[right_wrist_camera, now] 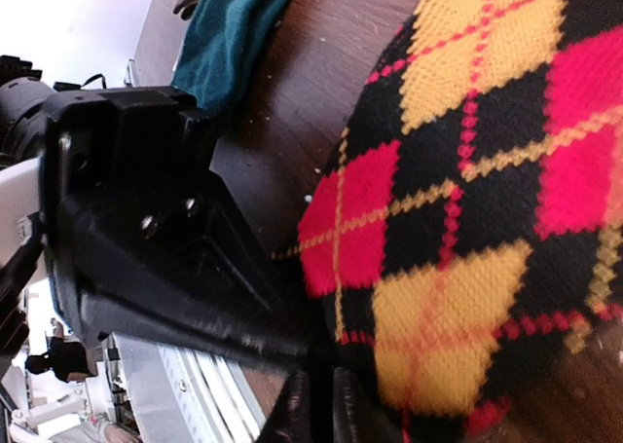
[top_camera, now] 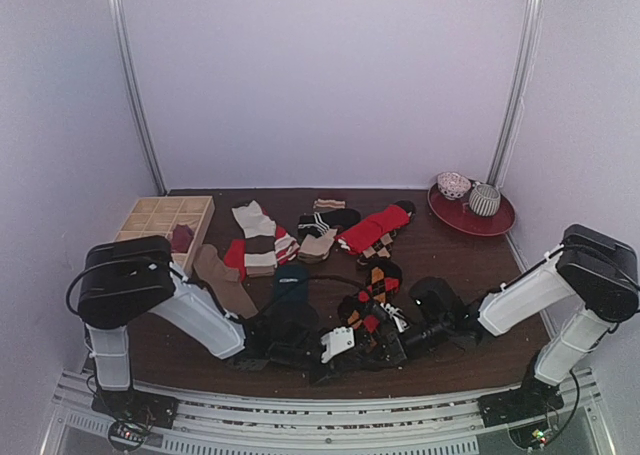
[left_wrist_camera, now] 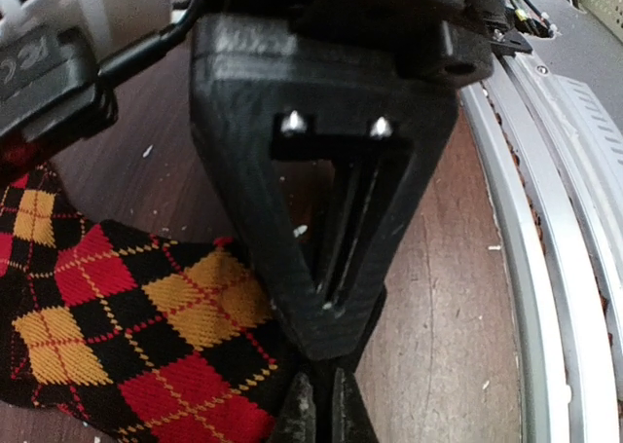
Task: Roll the socks
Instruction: Roll a pair of socks at the center of the board.
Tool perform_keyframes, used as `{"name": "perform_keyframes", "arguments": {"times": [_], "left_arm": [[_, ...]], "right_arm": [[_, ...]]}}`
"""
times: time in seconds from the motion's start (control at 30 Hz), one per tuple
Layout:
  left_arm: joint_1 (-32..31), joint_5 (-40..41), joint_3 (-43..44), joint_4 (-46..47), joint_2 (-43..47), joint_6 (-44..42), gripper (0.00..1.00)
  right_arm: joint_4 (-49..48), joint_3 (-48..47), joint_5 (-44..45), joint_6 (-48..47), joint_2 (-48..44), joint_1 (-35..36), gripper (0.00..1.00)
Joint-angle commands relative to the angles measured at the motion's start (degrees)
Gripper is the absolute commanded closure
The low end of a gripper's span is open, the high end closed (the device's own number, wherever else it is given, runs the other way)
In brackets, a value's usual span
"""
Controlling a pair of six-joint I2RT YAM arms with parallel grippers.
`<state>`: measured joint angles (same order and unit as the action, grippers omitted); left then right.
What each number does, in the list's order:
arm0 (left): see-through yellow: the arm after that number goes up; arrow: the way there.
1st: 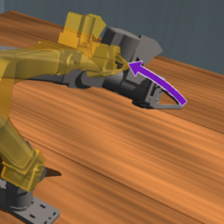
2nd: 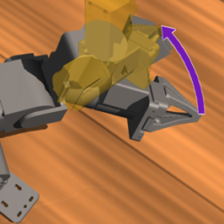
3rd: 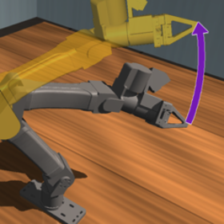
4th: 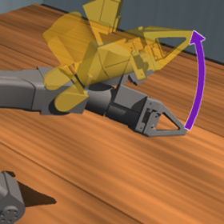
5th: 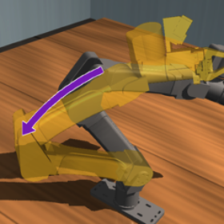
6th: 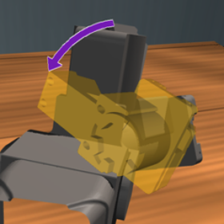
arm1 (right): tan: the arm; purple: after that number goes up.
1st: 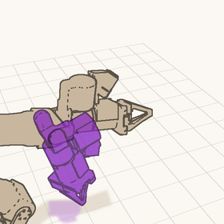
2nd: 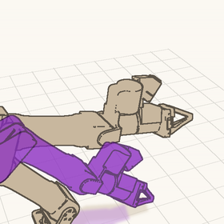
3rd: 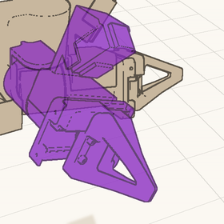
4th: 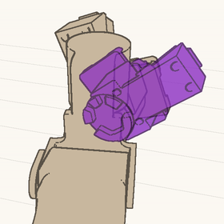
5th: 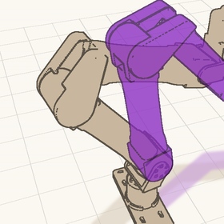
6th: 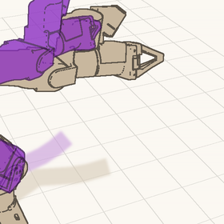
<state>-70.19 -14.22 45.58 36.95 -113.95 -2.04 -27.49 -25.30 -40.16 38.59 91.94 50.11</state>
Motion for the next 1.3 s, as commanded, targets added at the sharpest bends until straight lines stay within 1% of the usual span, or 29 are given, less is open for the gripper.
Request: {"name": "perform_keyframes", "arguments": {"times": [0.0, 0.1, 0.13, 0.23, 0.27, 0.37, 0.47, 0.57, 0.67, 0.7, 0.8, 0.93, 1.1, 1.27], "left_arm": [[-0.2, 5.0, -4.2, -7.4, 3.7, 5.8, 1.00], [-0.1, 7.0, -6.0, -11.2, 4.9, 10.8, 1.00], [-0.1, 6.7, -6.1, -12.5, 4.7, 12.7, 1.00], [0.1, 1.7, -6.3, -14.5, 3.9, 17.7, 1.00], [0.1, -0.1, -6.4, -14.5, 3.8, 19.0, 1.00], [0.6, -4.0, -6.8, -14.6, 3.8, 22.1, 1.00], [1.5, -6.6, -7.4, -14.5, 4.1, 23.9, 1.00], [2.0, -7.9, -8.5, -14.5, 4.5, 24.6, 1.00], [2.1, -8.3, -9.2, -14.8, 4.3, 24.5, 1.00], [2.2, -8.3, -9.3, -14.8, 4.2, 24.5, 1.00], [2.2, -8.6, -9.5, -14.9, 4.2, 24.3, 1.00], [2.2, -8.3, -9.5, -15.1, 4.1, 24.0, 1.00], [2.3, -7.9, -9.5, -15.4, 4.0, 23.8, 1.00], [2.3, -8.4, -9.9, -15.4, 4.2, 23.6, 1.00]], "right_arm": [[5.2, -1.4, 3.1, -4.9, -6.3, -0.3, 0.84], [4.4, -0.6, 6.0, -8.9, -13.0, -0.2, 0.78], [3.7, 0.3, 7.7, -11.5, -15.6, -0.1, 0.76], [-1.4, 4.0, 12.4, -18.5, -22.5, 1.1, 0.68], [-3.4, 5.4, 14.0, -21.3, -24.4, 2.1, 0.64], [-9.5, 9.4, 19.2, -31.2, -27.1, 6.3, 0.56], [-9.4, 9.8, 24.6, -41.2, -24.3, 12.4, 0.52], [-8.7, 8.2, 27.4, -47.1, -19.5, 16.2, 0.50], [-12.8, 8.6, 27.2, -50.3, -16.1, 17.5, 0.49], [-12.8, 8.2, 27.0, -51.3, -15.1, 17.7, 0.49], [-8.7, 5.0, 26.4, -54.5, -11.7, 18.6, 0.49], [-5.8, 2.0, 27.1, -57.1, -7.8, 20.6, 0.49], [-4.0, 0.2, 29.6, -56.9, -3.8, 21.2, 0.49], [-5.7, 1.9, 31.2, -55.2, -2.8, 21.3, 0.48]]}}
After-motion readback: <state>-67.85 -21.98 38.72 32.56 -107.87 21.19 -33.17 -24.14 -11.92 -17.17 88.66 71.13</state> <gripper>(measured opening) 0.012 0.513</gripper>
